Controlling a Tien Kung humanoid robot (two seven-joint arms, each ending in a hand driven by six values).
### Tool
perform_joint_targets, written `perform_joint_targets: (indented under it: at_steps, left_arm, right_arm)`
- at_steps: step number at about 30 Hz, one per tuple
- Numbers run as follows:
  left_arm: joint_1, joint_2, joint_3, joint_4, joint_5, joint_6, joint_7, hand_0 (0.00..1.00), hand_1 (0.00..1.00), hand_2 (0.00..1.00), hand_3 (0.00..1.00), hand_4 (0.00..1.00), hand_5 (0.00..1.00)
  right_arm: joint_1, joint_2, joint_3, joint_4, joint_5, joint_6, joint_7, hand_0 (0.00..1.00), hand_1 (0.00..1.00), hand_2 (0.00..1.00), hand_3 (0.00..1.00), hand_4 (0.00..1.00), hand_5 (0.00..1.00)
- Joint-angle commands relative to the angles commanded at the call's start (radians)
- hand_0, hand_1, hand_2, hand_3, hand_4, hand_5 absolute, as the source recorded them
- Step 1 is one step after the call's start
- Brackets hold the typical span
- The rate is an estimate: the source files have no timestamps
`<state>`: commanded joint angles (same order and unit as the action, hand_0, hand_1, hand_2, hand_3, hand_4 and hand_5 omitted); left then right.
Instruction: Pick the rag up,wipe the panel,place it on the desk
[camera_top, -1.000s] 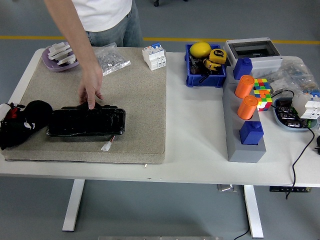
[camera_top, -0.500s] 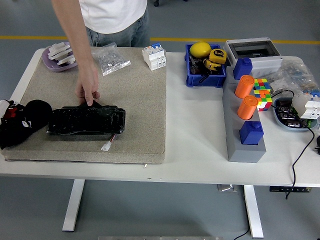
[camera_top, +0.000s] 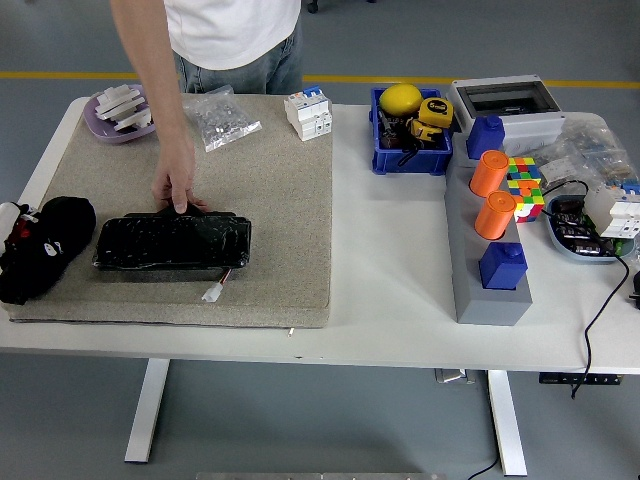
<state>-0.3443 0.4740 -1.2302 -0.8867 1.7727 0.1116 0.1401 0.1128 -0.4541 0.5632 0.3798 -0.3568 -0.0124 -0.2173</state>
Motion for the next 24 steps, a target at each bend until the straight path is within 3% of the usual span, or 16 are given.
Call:
perform_joint_targets:
  at_steps: [5,6,11,15,20,24]
  left_arm:
    - [0.027,-0.003,-0.057,-0.055,0.069,0.033,0.018,0.225,0.176,0.535,0.521,0.314,0.002]
    - [0.033,-0.001,-0.068,-0.072,0.082,0.033,0.025,0.207,0.126,0.522,0.502,0.188,0.002]
    - [0.083,0.012,-0.115,-0.180,0.119,0.007,0.069,0.207,0.126,0.522,0.502,0.188,0.002]
    - [0.147,0.024,-0.126,-0.297,0.114,-0.020,0.115,0.206,0.120,0.533,0.508,0.199,0.002]
    - [0.203,0.008,-0.141,-0.431,0.128,-0.023,0.179,0.207,0.120,0.539,0.516,0.237,0.002]
    - [0.209,-0.013,-0.127,-0.484,0.127,-0.012,0.207,0.208,0.117,0.540,0.519,0.234,0.002]
  right_arm:
    - [-0.001,0.000,-0.005,-0.002,0.004,0.002,-0.002,0.745,0.589,0.640,0.614,0.998,0.626]
    - [-0.002,0.000,-0.007,-0.002,0.005,0.003,-0.003,0.747,0.588,0.640,0.614,0.998,0.627]
    - [-0.003,0.000,-0.010,-0.003,0.008,0.004,-0.004,0.747,0.588,0.640,0.614,0.998,0.627]
    - [-0.005,-0.002,-0.009,-0.004,0.007,0.005,-0.004,0.747,0.588,0.640,0.613,0.998,0.627]
    - [-0.011,-0.003,-0.019,-0.008,0.016,0.010,-0.005,0.747,0.589,0.640,0.614,0.998,0.628]
    - [-0.012,-0.004,-0.024,-0.011,0.020,0.012,-0.006,0.746,0.588,0.640,0.614,0.998,0.627]
